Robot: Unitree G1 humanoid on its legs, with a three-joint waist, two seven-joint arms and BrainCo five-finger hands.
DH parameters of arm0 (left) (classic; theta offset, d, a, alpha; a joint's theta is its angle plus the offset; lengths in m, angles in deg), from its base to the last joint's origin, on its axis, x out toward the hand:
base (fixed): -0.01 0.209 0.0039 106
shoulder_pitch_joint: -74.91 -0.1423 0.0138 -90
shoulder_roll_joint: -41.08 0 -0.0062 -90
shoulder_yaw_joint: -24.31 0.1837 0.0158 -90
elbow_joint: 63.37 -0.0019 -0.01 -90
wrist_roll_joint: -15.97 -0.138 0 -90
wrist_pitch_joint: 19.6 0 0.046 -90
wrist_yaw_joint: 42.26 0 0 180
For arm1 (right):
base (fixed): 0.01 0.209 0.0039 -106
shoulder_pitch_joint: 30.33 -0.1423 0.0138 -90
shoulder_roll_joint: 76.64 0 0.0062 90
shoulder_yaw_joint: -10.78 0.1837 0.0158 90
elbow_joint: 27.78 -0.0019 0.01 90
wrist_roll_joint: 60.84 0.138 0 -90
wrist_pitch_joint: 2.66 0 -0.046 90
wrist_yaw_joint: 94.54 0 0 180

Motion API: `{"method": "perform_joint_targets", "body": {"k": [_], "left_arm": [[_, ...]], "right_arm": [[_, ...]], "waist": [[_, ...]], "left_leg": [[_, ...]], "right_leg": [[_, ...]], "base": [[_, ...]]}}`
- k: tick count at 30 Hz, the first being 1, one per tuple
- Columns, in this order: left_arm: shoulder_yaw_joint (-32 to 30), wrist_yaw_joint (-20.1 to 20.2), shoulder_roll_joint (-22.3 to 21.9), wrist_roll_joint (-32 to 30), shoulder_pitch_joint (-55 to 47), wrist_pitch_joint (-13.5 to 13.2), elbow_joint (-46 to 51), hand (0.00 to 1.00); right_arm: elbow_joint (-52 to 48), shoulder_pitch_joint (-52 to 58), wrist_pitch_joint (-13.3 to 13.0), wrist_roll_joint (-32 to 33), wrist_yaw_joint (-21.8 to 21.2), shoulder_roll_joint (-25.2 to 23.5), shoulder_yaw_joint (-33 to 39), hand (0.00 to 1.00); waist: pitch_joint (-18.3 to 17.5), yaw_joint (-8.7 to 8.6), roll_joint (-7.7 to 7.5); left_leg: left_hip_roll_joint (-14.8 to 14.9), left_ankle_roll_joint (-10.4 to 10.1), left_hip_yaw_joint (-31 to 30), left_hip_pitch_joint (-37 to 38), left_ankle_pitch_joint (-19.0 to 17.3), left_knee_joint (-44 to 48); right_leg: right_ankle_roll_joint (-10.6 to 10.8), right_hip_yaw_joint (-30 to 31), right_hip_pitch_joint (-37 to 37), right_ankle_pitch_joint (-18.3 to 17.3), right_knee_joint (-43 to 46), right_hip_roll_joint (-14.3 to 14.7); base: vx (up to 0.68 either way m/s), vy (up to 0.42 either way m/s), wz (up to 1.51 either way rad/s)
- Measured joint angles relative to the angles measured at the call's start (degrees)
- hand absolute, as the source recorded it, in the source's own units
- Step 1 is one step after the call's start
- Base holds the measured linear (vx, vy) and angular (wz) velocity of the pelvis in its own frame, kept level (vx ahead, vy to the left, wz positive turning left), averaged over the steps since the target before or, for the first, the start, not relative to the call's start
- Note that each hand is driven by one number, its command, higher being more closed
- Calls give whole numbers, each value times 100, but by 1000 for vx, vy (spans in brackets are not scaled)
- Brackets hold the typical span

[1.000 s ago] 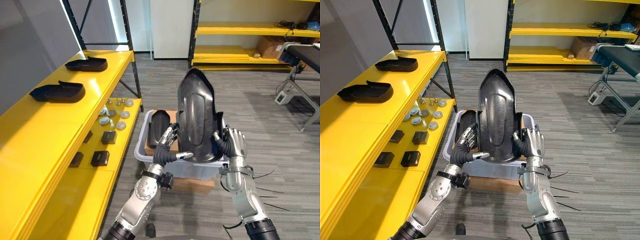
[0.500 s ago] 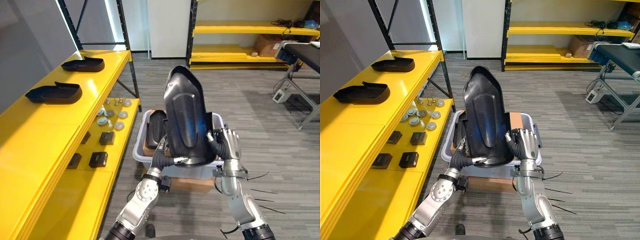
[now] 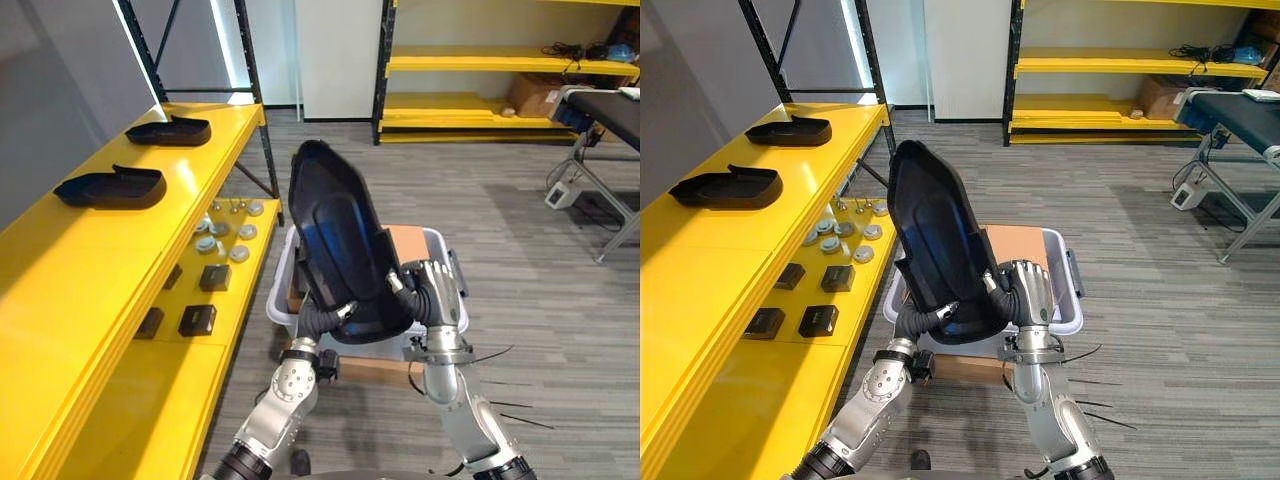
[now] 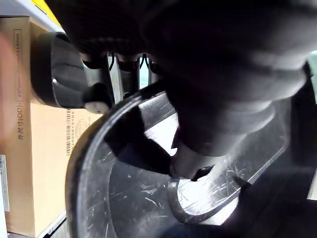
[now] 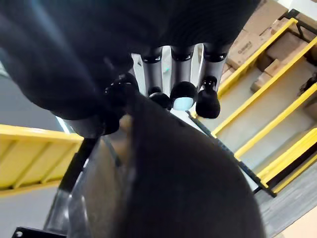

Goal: Walk over and take plastic housings, then place them on the shelf

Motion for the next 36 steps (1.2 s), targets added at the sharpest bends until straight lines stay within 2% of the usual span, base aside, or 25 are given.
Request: {"method": "perform_joint_targets", "body": {"k": [6,11,15,22,25,29,30,31,33,36], "left_arm": [[-192,-163,-51,-887,0,167,71,100],[-249,-226,-81,-1288,-2,195,356,100],[-568,-253,-252,-1569,-28,194,590,100],[-1114,-370,-271,-1946,-490,153,1214,100],[-1415,-375,-270,-1991,-667,136,1435,100],[-1817,-375,-280,-1989,-959,7,1778,100],[-1957,-376,-289,-1988,-1076,-81,1821,100],[-2019,-373,-297,-1987,-1134,-103,1831,100],[-2198,-335,-323,-1967,-1323,-107,1830,100],[-2207,-309,-348,-1912,-1448,-118,1830,100]], "right_arm": [[-256,11,-260,1440,-18,-116,183,0],[-1159,-12,-572,2088,-11,-235,604,0],[-1650,-54,-747,2359,56,-241,1460,0],[-1650,-62,-744,2333,601,-195,3458,0],[-931,170,-717,2419,736,-47,4213,0],[611,848,-583,2953,508,-15,4678,0],[1324,1104,-510,3259,268,-72,4791,0],[1599,1177,-498,3360,172,-107,4818,0],[2652,1384,-500,4000,-339,-273,4945,0],[3814,1601,-502,4492,-775,-477,4937,0]], "waist": [[-9,6,3],[-18,12,-11],[-45,6,-33],[-143,-93,10],[-147,-146,11],[-153,-186,23],[-163,-181,46],[-170,-183,60],[-175,-193,80],[-195,-176,132]], "left_leg": [[-1,-1,-3,28,-1,0],[-1,-1,-3,28,-1,0],[-3,-1,-1,33,-1,0],[-6,7,-3,33,-7,0],[-8,26,-2,33,-20,0],[-8,17,-4,30,-31,0],[-8,17,-10,26,-31,-1],[-7,18,-10,25,-32,0],[0,13,-15,26,-52,0],[5,-18,-23,32,-87,0]], "right_leg": [[-1,-7,31,-1,1,5],[-1,-6,33,-1,1,0],[-1,-4,33,-1,8,1],[-1,-8,33,-3,6,2],[-1,-14,31,-3,7,2],[-2,-25,29,-4,7,2],[-4,-38,30,-7,8,0],[-5,-47,29,-9,8,1],[-6,-60,34,-15,14,-4],[-5,-57,39,-26,38,-4]], "base": [[0,0,0],[0,0,0],[0,0,0],[0,0,0],[0,0,0],[0,0,0],[0,0,0],[0,0,0],[0,0,0],[0,0,2]]}}
